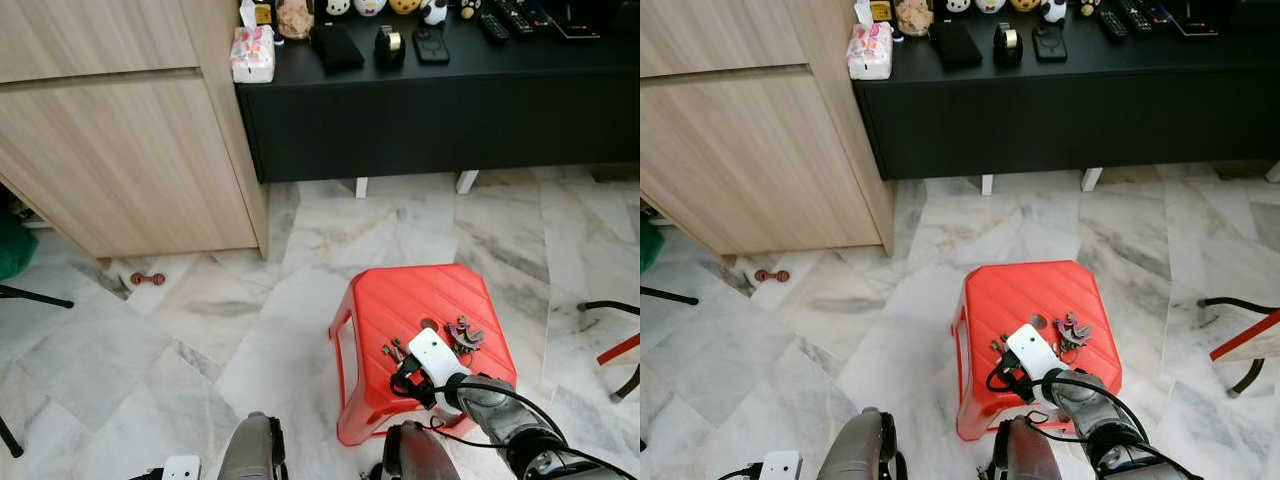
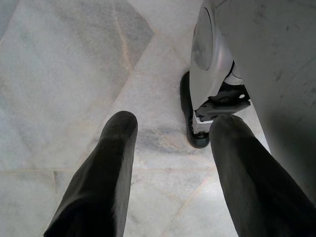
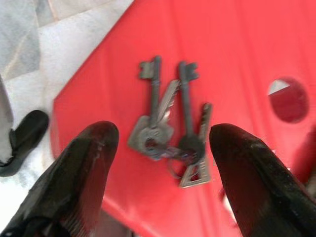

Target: Hang keys on a hook

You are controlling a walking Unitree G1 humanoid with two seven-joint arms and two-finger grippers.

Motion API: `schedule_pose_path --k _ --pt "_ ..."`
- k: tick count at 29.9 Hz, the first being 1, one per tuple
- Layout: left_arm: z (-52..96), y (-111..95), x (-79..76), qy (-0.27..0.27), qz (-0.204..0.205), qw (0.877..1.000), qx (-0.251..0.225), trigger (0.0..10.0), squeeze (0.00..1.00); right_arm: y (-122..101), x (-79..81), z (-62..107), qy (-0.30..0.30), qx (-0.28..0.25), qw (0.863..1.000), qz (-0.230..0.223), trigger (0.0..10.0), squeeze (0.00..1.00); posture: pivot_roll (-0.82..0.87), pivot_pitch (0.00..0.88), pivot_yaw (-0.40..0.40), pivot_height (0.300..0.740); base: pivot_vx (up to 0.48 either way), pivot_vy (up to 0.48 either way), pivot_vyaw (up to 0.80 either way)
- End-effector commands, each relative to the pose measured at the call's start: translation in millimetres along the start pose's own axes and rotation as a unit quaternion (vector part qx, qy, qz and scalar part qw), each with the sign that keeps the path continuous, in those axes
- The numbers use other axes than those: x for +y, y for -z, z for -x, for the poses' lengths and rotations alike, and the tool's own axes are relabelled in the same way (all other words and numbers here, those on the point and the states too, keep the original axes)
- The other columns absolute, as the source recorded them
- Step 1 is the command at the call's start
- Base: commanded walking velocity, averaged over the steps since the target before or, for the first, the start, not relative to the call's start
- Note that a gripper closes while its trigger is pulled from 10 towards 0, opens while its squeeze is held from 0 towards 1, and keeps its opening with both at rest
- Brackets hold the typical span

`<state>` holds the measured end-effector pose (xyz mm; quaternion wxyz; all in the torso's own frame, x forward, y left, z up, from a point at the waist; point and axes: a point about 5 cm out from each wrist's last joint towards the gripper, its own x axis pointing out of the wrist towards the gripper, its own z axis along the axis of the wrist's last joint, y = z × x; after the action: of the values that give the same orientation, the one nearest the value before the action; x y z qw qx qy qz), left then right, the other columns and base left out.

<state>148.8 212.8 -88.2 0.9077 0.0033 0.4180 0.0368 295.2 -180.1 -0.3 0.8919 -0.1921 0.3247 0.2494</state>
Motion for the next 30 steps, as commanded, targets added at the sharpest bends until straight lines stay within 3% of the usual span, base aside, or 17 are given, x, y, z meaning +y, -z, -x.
schedule_pose_path --k 1,9,26,27,28,29,30 --pt "2.9 11 -2.9 0.004 -0.001 1.0 0.019 10.0 0.0 4 -4.6 2.1 0.01 0.008 1.0 -0.007 10.0 0.0 0.15 0.249 -0.013 0.642 0.0 0.0 0.0" --pt "2.4 7 -0.5 -0.006 0.007 1.0 0.007 10.0 0.0 8 -4.8 4.0 -0.001 0.011 1.0 -0.005 10.0 0.0 0.15 0.243 -0.016 0.642 0.0 0.0 0.0" --pt "2.5 6 2.7 -0.008 0.006 1.0 0.003 10.0 0.0 20 12.3 1.7 -0.038 0.027 0.999 -0.003 10.0 0.0 0.16 0.246 -0.007 0.642 0.0 0.0 0.0" --pt "2.6 6 2.9 -0.008 0.007 1.0 0.003 10.0 0.0 20 12.6 1.5 -0.037 0.027 0.999 -0.003 6.9 0.0 0.16 0.246 -0.007 0.642 0.0 0.0 0.0" --pt "2.6 6 3.0 -0.008 0.007 1.0 0.003 10.0 0.0 21 12.8 1.5 -0.037 0.027 0.999 -0.003 6.9 0.0 0.16 0.246 -0.007 0.642 0.0 0.0 0.0" --pt "2.7 6 3.1 -0.009 0.007 1.0 0.002 10.0 0.0 20 12.9 1.4 -0.035 0.026 0.999 -0.002 4.5 0.0 0.16 0.247 -0.007 0.642 0.0 0.0 0.0" --pt "2.8 6 3.1 -0.009 0.007 1.0 0.002 10.0 0.0 20 12.4 1.2 -0.03 0.022 0.999 -0.004 5.8 0.0 0.16 0.247 -0.007 0.642 0.0 0.0 0.0"
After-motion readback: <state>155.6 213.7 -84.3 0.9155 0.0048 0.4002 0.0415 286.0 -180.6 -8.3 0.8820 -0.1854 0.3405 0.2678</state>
